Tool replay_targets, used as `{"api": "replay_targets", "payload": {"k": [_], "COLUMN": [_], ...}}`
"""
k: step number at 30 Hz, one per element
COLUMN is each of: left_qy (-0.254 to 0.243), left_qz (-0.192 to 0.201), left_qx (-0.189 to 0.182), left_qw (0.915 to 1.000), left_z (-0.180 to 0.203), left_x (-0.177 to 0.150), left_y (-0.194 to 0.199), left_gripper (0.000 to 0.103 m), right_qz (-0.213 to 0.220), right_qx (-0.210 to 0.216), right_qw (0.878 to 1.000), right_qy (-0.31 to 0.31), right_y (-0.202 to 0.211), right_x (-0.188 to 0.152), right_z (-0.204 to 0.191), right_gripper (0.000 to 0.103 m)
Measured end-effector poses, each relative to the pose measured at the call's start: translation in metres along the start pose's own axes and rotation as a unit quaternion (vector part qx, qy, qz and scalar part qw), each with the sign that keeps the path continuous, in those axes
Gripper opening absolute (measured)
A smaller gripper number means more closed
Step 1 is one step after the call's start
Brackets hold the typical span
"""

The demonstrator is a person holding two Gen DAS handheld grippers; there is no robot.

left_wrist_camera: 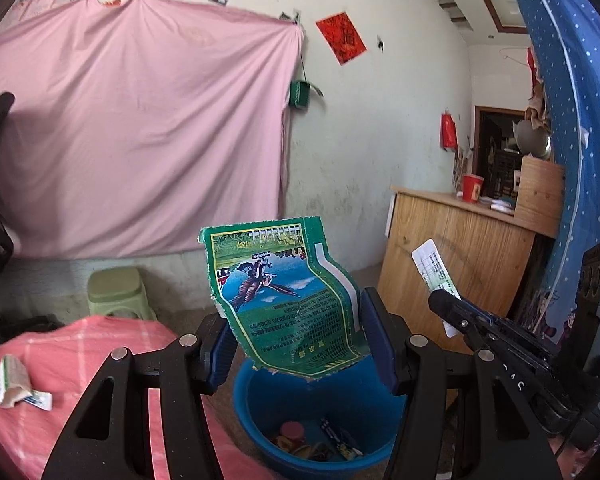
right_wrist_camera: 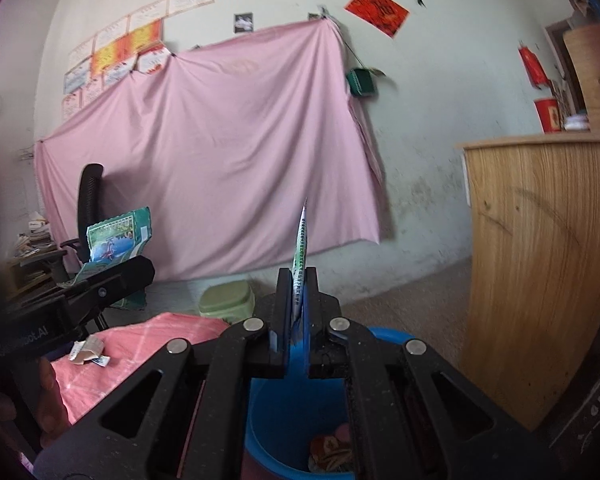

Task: Collect trash
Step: 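Open both grippers to drop the packet and strip into the basin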

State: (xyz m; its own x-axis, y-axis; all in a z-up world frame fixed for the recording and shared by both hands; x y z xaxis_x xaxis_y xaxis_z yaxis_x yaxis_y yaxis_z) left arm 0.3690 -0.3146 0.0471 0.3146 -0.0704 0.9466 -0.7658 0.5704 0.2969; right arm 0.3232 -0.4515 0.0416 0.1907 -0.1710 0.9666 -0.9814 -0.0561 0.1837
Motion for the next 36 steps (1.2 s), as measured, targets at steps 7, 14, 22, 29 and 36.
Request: {"api": "replay_targets", "payload": {"k": [7,14,22,29,36], "left_qy": [0.032,0.064,0.101,0.111,0.103], "left_qz": [-0.085,-0.148,-0.186,-0.193,-0.169], "left_qx": [-0.021,-0.026,-0.023,-0.017,0.004], "left_qw": [0.9956,0.9865,0.9771,0.9748,0.9803], "left_z": [0.009,0.005,-0.004,-0.011,-0.020], "left_x": [-0.022,-0.042,-0.054,-0.055,-0.046], "left_y": [-0.045,-0.074,-0.088,-0.088,-0.074], "left_gripper": [0.052,0.054,0.056,0.056,0.056], "right_qz": [-0.072,-0.129,-0.167,-0.173,-0.155], "right_qx": [-0.017,-0.018,-0.020,-0.026,-0.031], "right_qw": [0.996,0.989,0.983,0.981,0.985], "right_qy": [-0.052,-0.068,-0.078,-0.077,-0.063], "right_y": [-0.025,-0.042,-0.057,-0.061,-0.056], "right_x": [-0.026,-0.048,-0.063,-0.065,-0.055], "right_z": [0.031,0.041,0.048,0.052,0.046], "right_gripper": [0.026,0.026,0.028,0.031,0.044]}}
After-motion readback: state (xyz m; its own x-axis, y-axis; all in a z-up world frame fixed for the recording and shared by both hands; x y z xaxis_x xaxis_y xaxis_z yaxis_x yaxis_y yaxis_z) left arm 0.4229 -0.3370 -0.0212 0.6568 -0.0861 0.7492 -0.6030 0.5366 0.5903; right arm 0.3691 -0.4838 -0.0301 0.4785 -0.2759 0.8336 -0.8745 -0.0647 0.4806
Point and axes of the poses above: each gripper's, at about its wrist camera, not at the fingertips, and y roughly against the way its jaws point, z to its right, x to its top, the point moved 7 cm from there along -y, roughly the way its jaws point, and after that the axes turned 2 degrees about y, right-handed, at the moved point
